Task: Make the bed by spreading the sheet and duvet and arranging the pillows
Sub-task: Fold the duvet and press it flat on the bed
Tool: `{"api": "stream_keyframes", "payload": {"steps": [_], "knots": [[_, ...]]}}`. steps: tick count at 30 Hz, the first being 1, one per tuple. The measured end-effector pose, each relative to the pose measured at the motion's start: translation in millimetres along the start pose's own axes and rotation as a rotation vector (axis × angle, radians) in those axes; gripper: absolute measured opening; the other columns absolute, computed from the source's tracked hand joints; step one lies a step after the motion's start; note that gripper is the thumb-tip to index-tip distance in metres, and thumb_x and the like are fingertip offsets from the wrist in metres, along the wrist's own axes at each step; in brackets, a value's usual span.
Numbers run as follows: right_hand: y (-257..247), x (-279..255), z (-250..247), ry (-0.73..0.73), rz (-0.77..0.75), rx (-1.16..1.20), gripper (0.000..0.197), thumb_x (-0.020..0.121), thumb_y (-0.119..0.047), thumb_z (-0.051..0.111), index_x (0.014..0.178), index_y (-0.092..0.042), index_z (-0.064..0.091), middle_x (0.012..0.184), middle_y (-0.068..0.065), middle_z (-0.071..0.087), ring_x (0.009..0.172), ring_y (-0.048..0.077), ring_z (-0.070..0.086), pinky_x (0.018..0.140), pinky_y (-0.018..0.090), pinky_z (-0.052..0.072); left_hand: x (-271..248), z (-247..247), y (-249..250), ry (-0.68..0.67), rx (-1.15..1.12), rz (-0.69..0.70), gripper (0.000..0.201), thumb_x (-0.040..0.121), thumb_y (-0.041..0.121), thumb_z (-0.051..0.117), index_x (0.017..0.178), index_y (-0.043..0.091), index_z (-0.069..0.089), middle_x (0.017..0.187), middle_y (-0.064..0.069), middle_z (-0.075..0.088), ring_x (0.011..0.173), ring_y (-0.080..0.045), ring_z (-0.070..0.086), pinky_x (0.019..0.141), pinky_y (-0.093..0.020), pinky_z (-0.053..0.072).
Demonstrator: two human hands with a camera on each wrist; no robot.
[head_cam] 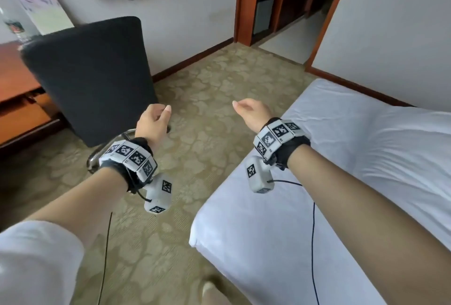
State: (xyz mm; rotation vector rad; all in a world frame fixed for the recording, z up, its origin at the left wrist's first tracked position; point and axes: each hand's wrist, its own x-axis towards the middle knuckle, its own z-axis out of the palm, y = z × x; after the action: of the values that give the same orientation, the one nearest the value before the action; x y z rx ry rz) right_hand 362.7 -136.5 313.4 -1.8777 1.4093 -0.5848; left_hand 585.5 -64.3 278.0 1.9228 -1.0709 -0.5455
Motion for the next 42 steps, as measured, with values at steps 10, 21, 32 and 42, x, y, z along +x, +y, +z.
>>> {"api": "stream_keyframes", "payload": {"steps": [10,21,32,42], "knots": [[-59,238,73,0.009,-0.008,0.081,0.043,0.096,-0.041,0.041,0.11,-0.008,0.064,0.113,0.01,0.067,0.106,0.026,0.06,0.095,0.034,0.046,230,-34,-43,0.044,0.036,-0.056,0.04,0.095,0.042,0.041,0.125,0.017,0.052,0.128,-0.004,0.058,0.118,-0.021,0.052,0.093,-0.029,0.038],[-78,481,47,0.126,0.157,0.32,0.038,0.098,-0.034,0.043,0.113,-0.004,0.061,0.095,0.002,0.061,0.086,0.017,0.054,0.07,0.026,0.044,517,29,-2,-0.071,-0.069,0.024,0.04,0.095,0.042,0.042,0.12,0.013,0.055,0.12,-0.008,0.062,0.112,-0.025,0.058,0.09,-0.031,0.041],[-24,667,-78,0.504,0.341,0.304,0.036,0.093,-0.04,0.051,0.087,-0.009,0.069,0.09,0.01,0.068,0.09,0.028,0.063,0.085,0.039,0.048,763,228,128,-0.396,-0.208,0.172,0.04,0.088,0.05,0.048,0.108,0.018,0.062,0.115,-0.014,0.066,0.111,-0.033,0.059,0.1,-0.038,0.044],[119,794,-247,0.747,0.515,0.373,0.028,0.096,-0.035,0.047,0.093,-0.011,0.061,0.071,-0.001,0.061,0.067,0.017,0.055,0.065,0.029,0.047,876,477,272,-0.725,-0.261,0.373,0.037,0.099,0.031,0.04,0.121,0.006,0.055,0.112,-0.012,0.065,0.104,-0.024,0.061,0.087,-0.027,0.042]]}}
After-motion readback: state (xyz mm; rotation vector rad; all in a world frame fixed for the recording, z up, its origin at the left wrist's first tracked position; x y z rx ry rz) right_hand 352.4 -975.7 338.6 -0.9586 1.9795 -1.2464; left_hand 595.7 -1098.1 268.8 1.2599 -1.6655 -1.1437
